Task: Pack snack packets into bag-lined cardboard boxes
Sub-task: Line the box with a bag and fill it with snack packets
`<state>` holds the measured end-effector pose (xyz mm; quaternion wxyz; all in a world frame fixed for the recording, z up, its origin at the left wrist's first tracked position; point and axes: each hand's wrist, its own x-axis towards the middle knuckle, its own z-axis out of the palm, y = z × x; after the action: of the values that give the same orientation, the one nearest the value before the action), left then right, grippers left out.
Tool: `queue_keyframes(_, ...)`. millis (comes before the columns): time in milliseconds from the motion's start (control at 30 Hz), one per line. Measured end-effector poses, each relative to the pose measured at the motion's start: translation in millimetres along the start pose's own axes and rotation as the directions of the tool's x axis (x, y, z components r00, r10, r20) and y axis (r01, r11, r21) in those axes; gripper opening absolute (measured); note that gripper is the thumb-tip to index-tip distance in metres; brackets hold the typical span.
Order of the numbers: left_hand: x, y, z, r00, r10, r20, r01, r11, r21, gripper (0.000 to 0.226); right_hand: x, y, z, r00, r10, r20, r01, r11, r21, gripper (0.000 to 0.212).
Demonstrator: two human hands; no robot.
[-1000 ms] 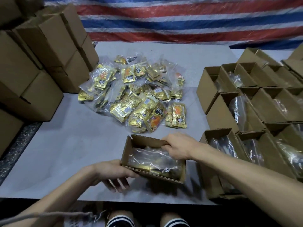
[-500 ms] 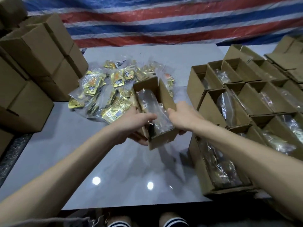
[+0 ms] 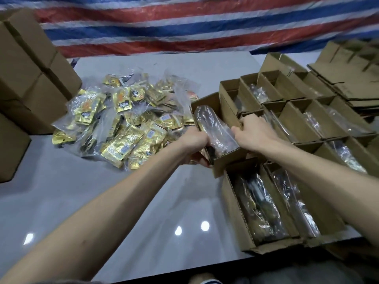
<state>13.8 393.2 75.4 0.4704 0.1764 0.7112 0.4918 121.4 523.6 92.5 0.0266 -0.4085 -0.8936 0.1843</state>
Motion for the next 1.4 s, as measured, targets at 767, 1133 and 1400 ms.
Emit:
queue_keyframes(767, 45, -43, 41, 1.0, 0.018, 0.011, -0.018, 1.0, -0.019, 0.031, -1, 52, 40, 0.996, -0.052, -0.066, 0.058, 0.994, 0.097, 0.067)
queue_keyframes(1133, 13, -60, -35, 0.995, 0.007, -0.102, 0.01, 0.987, 0.159, 0.03, -15, 25, 48, 0.902, -0.31, -0.3, 0.308, 0.95, -0.055, 0.021)
queue_keyframes(1400, -62, -111, -188, 0.809, 0.286, -0.514, 0.286, 0.572, 0.768, 0.043, -46, -54, 70, 0.831, -0.525, -0.182, 0.552, 0.819, 0.157, 0.019)
